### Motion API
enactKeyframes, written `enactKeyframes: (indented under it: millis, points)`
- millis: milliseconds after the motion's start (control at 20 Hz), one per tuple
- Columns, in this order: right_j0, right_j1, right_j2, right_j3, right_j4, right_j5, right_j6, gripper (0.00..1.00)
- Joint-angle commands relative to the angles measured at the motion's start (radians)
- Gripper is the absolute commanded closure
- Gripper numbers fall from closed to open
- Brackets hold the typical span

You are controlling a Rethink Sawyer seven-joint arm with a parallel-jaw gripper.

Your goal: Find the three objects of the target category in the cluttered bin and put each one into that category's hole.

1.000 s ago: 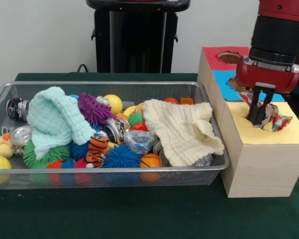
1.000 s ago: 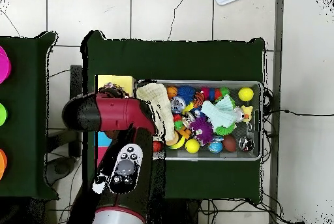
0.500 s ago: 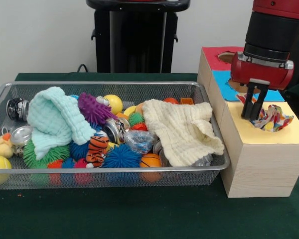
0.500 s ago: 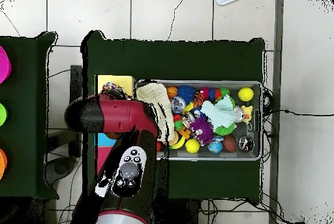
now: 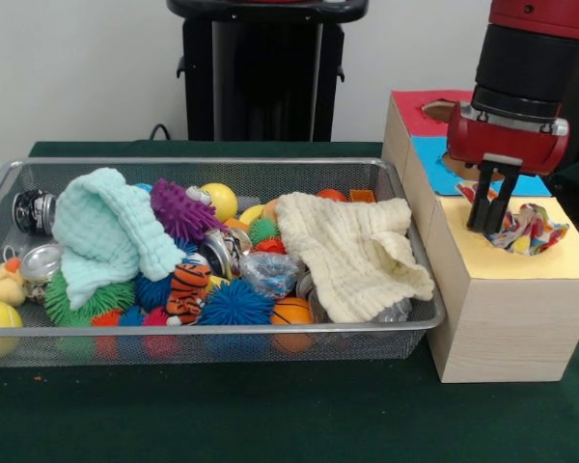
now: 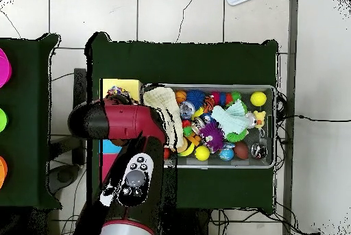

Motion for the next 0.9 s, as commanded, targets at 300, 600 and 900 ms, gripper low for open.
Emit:
enactKeyframes:
  millis: [300,600,900]
  points:
    - [0.023,0.071,0.059,0.076,0.054,0.127,0.225,1.0]
    - [0.036,0.068,0.062,0.069,0.075,0.148,0.234,1.0]
    - [0.046,0.067,0.063,0.074,0.101,0.143,0.239,1.0]
